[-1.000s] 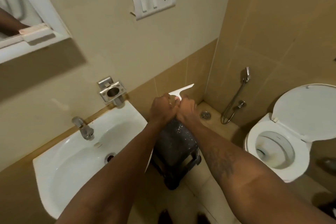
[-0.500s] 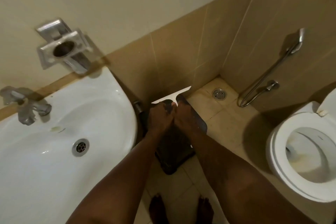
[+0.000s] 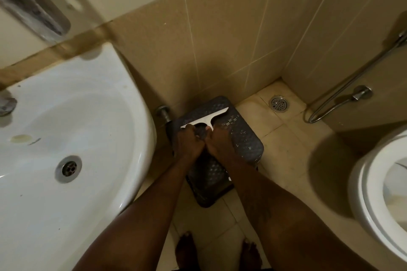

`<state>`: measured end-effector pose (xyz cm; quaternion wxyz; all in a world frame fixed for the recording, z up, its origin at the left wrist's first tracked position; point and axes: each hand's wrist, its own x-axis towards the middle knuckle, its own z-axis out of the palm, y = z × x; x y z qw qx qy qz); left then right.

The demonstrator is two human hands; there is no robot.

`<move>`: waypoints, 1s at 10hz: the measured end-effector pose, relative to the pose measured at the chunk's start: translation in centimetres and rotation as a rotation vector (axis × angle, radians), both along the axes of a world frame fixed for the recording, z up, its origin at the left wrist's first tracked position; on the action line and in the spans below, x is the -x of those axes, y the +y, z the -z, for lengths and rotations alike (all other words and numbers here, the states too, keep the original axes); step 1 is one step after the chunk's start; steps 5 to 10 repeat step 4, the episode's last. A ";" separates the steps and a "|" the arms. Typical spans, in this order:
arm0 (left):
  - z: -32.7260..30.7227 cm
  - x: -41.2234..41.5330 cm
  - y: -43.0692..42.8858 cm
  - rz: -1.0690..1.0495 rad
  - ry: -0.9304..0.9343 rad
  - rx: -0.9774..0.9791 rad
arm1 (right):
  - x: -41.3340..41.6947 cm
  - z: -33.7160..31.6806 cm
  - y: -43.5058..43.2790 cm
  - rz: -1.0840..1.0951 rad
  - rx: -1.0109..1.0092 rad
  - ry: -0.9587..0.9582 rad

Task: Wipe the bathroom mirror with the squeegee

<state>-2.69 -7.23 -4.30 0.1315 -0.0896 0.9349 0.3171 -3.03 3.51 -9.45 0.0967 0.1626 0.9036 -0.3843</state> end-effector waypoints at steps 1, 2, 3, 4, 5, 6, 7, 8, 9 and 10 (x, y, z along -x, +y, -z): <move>-0.5 0.1 0.2 0.026 -0.001 0.032 | -0.1 0.1 0.1 -0.015 -0.017 -0.011; -0.8 -0.1 0.3 0.044 0.002 0.042 | -0.2 -0.5 0.4 -0.024 0.038 -0.035; -2.6 -0.7 0.5 0.105 -0.008 0.080 | -0.3 -3.0 1.7 -0.038 0.107 -0.069; -4.9 -0.6 0.5 0.125 0.020 0.101 | -0.3 -6.4 2.7 -0.051 0.081 -0.118; -4.9 -0.6 0.5 0.125 0.020 0.101 | -0.3 -6.4 2.7 -0.051 0.081 -0.118; -4.9 -0.6 0.5 0.125 0.020 0.101 | -0.3 -6.4 2.7 -0.051 0.081 -0.118; -4.9 -0.6 0.5 0.125 0.020 0.101 | -0.3 -6.4 2.7 -0.051 0.081 -0.118; -4.9 -0.6 0.5 0.125 0.020 0.101 | -0.3 -6.4 2.7 -0.051 0.081 -0.118; -4.9 -0.6 0.5 0.125 0.020 0.101 | -0.3 -6.4 2.7 -0.051 0.081 -0.118; -4.9 -0.6 0.5 0.125 0.020 0.101 | -0.3 -6.4 2.7 -0.051 0.081 -0.118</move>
